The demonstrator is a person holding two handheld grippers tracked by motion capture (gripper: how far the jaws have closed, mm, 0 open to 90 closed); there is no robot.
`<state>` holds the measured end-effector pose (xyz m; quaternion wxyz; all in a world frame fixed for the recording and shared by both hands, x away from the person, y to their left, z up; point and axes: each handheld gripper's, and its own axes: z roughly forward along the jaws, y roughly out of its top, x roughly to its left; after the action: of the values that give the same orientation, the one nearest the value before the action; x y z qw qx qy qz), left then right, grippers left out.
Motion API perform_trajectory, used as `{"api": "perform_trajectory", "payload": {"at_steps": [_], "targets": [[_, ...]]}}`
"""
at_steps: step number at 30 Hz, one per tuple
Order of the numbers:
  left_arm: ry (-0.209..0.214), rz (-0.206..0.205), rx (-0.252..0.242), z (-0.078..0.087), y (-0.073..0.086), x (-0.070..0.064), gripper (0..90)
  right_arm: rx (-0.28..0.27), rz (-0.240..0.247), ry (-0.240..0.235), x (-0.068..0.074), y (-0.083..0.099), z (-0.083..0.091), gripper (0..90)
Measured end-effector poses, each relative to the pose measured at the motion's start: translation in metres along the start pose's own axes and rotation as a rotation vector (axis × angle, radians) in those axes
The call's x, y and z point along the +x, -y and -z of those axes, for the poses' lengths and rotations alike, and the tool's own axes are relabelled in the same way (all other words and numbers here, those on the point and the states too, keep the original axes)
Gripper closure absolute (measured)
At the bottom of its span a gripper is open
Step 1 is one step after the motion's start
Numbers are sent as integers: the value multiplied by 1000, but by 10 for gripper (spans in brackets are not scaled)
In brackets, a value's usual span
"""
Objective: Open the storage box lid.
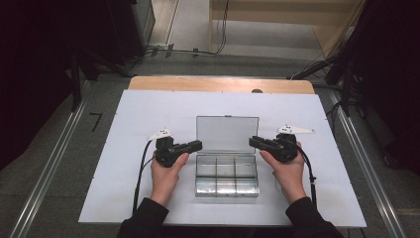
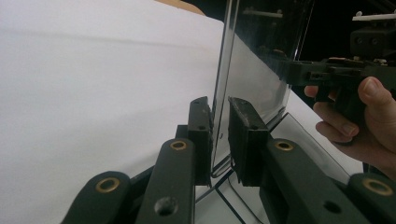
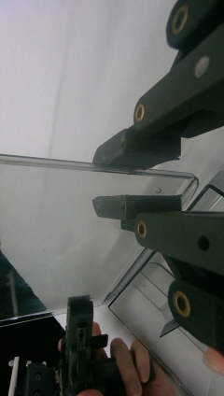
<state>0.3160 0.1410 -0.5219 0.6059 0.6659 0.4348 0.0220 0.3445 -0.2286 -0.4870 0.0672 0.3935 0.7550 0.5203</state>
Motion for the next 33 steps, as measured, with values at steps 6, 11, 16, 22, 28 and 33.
{"api": "perform_trajectory", "payload": {"at_steps": [6,11,16,22,28,33], "targets": [[-6,11,14,-2,1,2,800,8,-43,-12,-4,0,-4,734],[-12,20,32,-5,3,3,789,20,-74,-7,-7,0,-8,715],[-16,33,43,-6,3,5,776,28,-107,-4,-9,0,-10,705],[-25,46,53,-7,4,6,750,44,-143,5,-11,0,-15,678],[-39,45,70,-8,4,5,708,65,-176,22,-12,1,-19,652],[-56,53,79,-9,5,6,666,94,-201,45,-13,3,-23,621]]}}
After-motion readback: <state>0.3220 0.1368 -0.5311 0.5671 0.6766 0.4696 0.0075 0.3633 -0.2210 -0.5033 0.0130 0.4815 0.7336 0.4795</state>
